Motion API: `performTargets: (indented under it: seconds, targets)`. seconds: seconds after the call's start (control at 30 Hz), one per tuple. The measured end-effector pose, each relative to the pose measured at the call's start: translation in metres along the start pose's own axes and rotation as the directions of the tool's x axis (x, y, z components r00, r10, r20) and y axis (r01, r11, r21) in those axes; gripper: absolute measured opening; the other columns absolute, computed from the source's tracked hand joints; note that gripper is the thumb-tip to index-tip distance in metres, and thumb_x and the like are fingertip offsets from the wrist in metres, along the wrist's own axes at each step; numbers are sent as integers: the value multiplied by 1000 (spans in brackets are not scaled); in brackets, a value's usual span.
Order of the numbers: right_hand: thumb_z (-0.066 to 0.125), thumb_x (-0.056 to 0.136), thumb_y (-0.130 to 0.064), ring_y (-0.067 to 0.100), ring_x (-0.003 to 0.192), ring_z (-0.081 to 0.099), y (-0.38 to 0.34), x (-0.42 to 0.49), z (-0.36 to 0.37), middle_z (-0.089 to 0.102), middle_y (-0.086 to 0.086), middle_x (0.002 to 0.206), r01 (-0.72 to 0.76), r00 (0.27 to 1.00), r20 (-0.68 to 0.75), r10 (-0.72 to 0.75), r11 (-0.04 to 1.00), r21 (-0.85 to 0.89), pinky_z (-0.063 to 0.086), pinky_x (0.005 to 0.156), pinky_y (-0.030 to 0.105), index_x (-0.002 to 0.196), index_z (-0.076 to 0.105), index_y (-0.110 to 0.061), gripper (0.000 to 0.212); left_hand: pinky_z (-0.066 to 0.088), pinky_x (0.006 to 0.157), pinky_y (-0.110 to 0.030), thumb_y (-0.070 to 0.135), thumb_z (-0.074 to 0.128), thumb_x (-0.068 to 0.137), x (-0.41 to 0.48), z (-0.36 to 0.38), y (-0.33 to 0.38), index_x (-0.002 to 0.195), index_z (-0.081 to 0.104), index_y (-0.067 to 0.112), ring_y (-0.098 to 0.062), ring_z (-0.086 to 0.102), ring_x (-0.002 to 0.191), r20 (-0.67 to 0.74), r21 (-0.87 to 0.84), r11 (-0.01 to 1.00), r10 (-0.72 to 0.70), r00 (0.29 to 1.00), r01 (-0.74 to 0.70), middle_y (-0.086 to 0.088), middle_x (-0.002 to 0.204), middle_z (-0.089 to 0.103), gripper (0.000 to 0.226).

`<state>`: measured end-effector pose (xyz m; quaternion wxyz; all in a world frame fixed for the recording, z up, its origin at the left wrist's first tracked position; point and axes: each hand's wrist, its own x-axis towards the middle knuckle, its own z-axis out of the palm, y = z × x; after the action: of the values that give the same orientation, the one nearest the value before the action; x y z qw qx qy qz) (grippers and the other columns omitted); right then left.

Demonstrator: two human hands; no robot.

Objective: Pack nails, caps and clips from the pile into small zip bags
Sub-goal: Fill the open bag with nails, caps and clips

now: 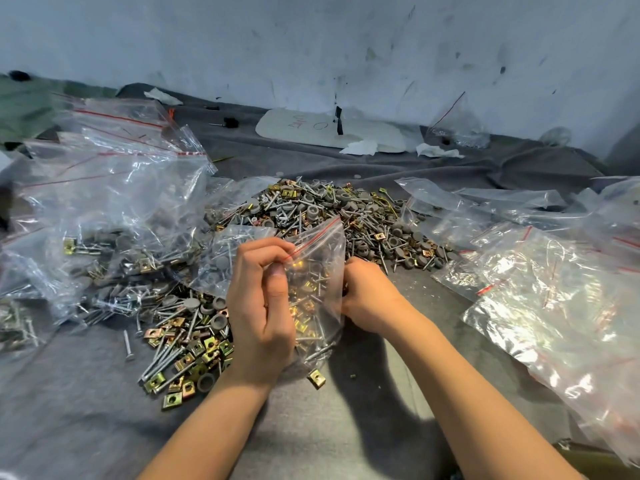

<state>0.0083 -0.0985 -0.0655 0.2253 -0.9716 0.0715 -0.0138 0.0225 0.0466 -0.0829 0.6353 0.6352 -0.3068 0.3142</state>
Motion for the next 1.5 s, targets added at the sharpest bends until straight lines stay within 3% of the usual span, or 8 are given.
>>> performTargets:
  seconds: [0.17,0.3,0.5,0.6,0.87,1.1,1.33,1.5]
  targets:
    - [68,84,-21,18,85,55,-1,3,2,59,4,99,-3,1000,-24,3,1000,-6,49,75,31,86,73,-8,14,41,89,-23,7,37,93,0,-1,-1,98,51,9,-14,55,100,7,7,1000,-1,1000,1,-9,101,55,16]
    - [68,83,-18,1,68,47,-3,-4,-24,51,-8,81,-44,970,-227,88,980,193,39,59,14,66,58,-21,20,42,88,-23,7,38,92,1,-1,-1,97,53,10,-18,56,99,24,6,1000,3,1000,-3,-12,100,56,17]
    - [66,78,-6,2,83,58,-24,-33,-60,61,-5,95,358,796,-605,0,806,471,47,74,13,73,65,-16,11,49,81,-28,12,40,92,-2,2,1,101,54,15,-8,54,97,114,-1,1000,5,993,-5,-1,106,56,16]
    - [64,75,-11,4,91,59,-29,-42,-61,62,-5,97,420,809,-584,-64,757,500,47,76,19,72,65,-19,8,51,77,-38,12,41,91,-2,0,3,101,54,16,-16,56,97,151,-13,1000,22,988,-20,-4,108,56,16]
    - [68,84,-3,6,95,59,-27,-46,-64,60,-7,102,435,829,-542,-134,763,478,48,72,19,76,65,-20,19,47,78,-29,10,42,91,-3,0,7,99,53,11,-15,55,98,180,-34,997,76,981,-71,-7,110,55,14]
    - [71,84,-13,9,106,57,-31,-45,-57,58,-2,117,411,860,-466,-208,822,393,50,87,39,82,70,-11,2,43,76,-24,9,43,91,-4,-1,4,100,54,11,-16,54,97,200,-16,994,112,973,-111,-8,112,53,15]
    - [64,83,-31,4,97,60,-17,-37,-59,65,-5,105,342,833,-551,41,746,572,48,85,24,88,70,-25,9,48,78,-28,6,42,88,-3,0,3,101,55,13,-16,54,96,148,-66,996,73,986,-64,-8,113,53,19]
    - [61,90,-22,2,79,60,0,-25,-47,67,-9,88,85,912,-382,148,844,530,48,74,27,92,69,-23,8,43,83,-19,6,41,87,-3,1,3,100,55,13,-9,53,99,119,-50,998,55,991,-50,-5,112,53,20]
